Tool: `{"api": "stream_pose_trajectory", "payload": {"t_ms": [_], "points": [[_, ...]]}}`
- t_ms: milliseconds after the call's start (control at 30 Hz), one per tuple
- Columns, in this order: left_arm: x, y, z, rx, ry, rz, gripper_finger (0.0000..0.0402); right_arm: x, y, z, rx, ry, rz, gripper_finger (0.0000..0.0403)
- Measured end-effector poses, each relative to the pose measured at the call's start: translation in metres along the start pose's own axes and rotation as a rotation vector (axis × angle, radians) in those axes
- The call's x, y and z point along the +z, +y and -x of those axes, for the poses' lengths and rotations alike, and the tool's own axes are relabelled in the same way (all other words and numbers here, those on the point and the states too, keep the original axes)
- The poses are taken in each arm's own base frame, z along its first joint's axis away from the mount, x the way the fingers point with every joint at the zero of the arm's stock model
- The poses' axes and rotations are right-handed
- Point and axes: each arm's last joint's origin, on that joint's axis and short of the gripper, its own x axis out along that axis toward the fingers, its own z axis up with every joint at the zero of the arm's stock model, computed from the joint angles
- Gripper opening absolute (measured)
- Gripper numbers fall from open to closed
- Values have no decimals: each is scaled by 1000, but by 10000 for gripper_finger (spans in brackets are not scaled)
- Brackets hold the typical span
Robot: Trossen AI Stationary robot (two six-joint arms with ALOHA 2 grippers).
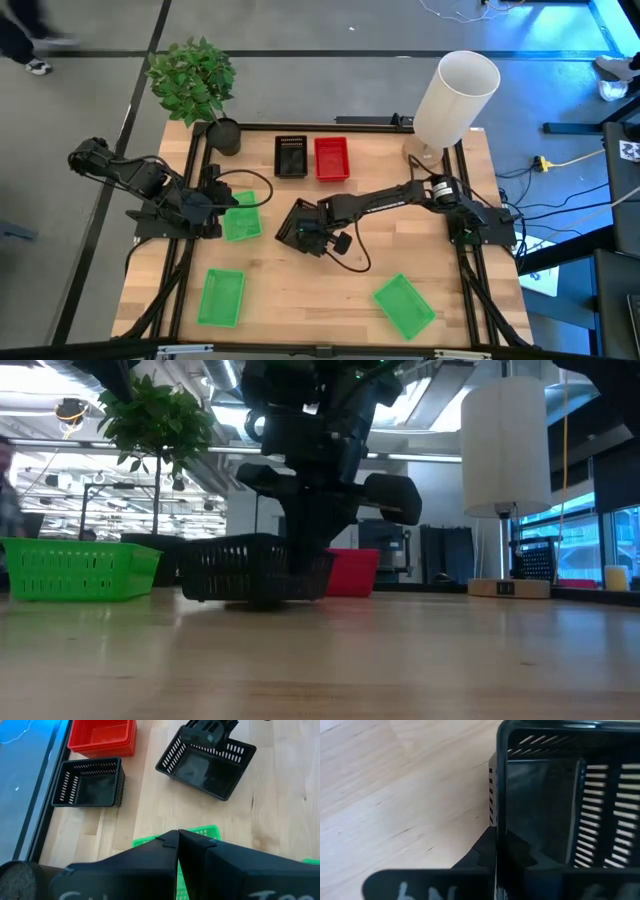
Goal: Stack baskets by color
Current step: Stack the bottom black bin on the top stacked black bins
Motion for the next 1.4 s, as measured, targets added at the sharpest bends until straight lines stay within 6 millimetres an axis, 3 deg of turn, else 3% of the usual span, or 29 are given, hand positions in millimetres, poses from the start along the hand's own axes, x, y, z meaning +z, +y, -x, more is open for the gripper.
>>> {"api": "stream_pose_trajectory", "payload": {"t_ms": [567,700,967,1400], "points": [[0,0,0,-6,2,1,0,2,0,1,-45,45,-1,27],[0,0,0,-6,1,1,0,13,-5,13,-137,106,14,27],[0,0,0,-7,2,1,0,28,-15,37,-117,-49,-15,28],[0,0,0,-7,2,1,0,11,-18,26,-89,-35,-119,18]]}}
